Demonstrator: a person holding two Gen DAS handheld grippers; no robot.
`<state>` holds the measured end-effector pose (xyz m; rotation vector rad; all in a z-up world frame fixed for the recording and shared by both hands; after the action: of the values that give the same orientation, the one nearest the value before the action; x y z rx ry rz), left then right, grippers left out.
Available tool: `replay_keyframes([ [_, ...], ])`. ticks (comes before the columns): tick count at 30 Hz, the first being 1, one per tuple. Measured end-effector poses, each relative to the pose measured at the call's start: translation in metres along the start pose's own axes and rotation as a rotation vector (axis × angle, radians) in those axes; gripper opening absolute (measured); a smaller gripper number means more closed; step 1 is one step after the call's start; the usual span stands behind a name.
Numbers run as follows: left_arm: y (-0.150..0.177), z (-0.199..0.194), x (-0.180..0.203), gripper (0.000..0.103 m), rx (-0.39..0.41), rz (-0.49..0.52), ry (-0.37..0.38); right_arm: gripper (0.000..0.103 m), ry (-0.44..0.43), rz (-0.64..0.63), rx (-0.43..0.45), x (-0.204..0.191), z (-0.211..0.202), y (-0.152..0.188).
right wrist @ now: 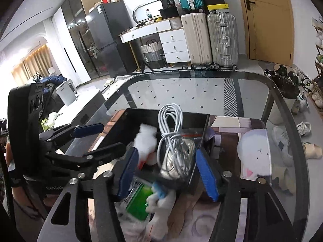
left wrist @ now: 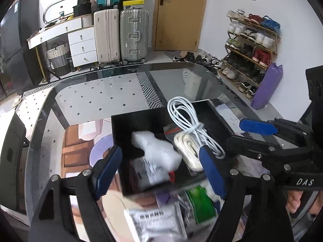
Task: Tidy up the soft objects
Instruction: 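Open both tools to release the foam and cable, then withdraw, then grasp the white plush toy with the right tool while the left grasps the adidas lace bag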
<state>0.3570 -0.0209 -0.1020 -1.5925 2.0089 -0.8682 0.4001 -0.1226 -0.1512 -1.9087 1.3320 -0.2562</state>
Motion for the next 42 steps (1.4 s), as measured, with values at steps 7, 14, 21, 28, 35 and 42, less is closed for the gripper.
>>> replay_keyframes([
  [7,0.03,-0.031,0.018,0.08,-0.021,0.093,0.013,0.063,-0.006,-0.03,-0.065,-0.014,-0.017,0.04],
  [14,0.079,-0.04,0.061,0.08,-0.091,0.3,0.095,0.063,0.008,-0.034,-0.161,-0.016,-0.008,0.083],
  [21,0.116,-0.026,0.093,0.08,-0.174,0.42,0.131,0.063,0.033,-0.051,-0.225,-0.015,0.01,0.103],
  [28,0.129,-0.008,0.102,0.08,-0.236,0.451,0.143,0.063,0.051,-0.042,-0.234,-0.006,0.014,0.107],
  [35,0.134,-0.009,0.09,0.042,-0.296,0.351,0.169,0.051,0.057,-0.048,-0.253,-0.002,0.026,0.107],
  [42,0.13,-0.034,0.072,0.04,-0.253,0.306,0.154,0.026,0.068,-0.093,-0.301,-0.008,0.04,0.113],
])
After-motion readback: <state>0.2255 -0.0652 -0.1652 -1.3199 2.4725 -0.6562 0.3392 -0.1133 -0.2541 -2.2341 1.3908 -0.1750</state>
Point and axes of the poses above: each gripper's, at about its wrist camera, not at the fingertips, and z roughly the way its jaws point, x to its right, y to its underside, the point moved 10 cm from there along z, roughly the way its jaws point, and after that the axes turned 5 degrees about z, right-handed, at the moved point
